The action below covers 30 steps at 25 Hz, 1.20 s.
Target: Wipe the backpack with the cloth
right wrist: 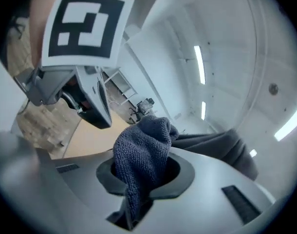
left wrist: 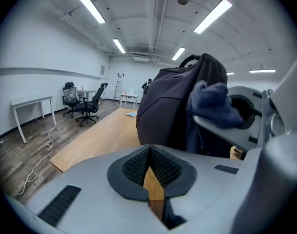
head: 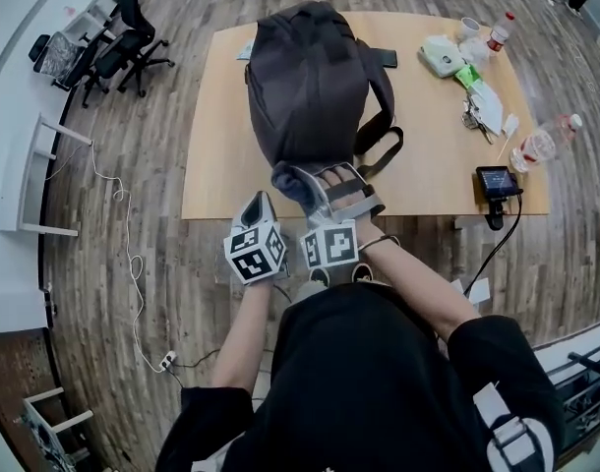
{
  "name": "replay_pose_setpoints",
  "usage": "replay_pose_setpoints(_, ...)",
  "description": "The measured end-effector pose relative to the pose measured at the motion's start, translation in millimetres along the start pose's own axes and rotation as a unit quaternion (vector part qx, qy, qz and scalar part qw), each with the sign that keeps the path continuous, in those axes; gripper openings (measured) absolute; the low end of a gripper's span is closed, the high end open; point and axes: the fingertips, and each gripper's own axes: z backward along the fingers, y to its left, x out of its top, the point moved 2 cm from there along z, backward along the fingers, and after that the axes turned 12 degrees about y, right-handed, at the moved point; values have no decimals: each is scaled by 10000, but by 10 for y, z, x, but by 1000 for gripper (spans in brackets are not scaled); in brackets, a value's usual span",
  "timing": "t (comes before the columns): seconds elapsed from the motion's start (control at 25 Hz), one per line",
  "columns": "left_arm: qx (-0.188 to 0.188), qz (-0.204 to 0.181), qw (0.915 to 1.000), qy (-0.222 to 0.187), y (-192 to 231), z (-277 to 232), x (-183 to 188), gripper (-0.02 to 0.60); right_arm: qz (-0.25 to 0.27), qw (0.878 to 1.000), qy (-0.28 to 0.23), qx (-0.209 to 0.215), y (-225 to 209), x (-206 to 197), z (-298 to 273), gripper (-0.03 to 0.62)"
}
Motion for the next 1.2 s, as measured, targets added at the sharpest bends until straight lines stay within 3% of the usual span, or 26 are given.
replay_pose_setpoints(0.16, -118, -71, 9999, 20, -132, -22, -35, 14, 601, 9873, -483, -1389, -703, 166, 366, 66)
replay_pose_setpoints(0.28, -175, -48, 9998, 46, -190, -11, -68, 15, 397, 9710, -383, -2326, -1516, 38, 528, 67)
replay_pose_setpoints(0.36, -190, -12, 9998, 55, -209, 3, -87, 14, -106, 9673, -76, -2535, -2038, -255, 514, 67)
replay_pose_setpoints(0.48, -198, 53, 9998, 84, -234, -15, -118, 15, -696, 9737, -187, -2163, -2342, -537, 501, 66)
replay_pose_setpoints(0.68, -224, 124, 9995, 166, -279, -58, -187, 14, -79, 9739, -682, -2166, -1766, -425, 578, 66)
replay_pose_setpoints(0.88, -167, 162, 9995, 204, -270, -37, -244, 15, -31, 9649, -1088, -2389, -1348, -474, 583, 66)
replay_pose_setpoints(1.0, -118, 248, 9994, 207, -260, -3, -282, 14, -144, 9701, -1152, -2132, -1070, -534, 533, 66)
replay_pose_setpoints(1.2, -53, 337, 9991, 253, -237, 54, -381, 15, -114, 9900, -730, -1200, -256, -872, 206, 66)
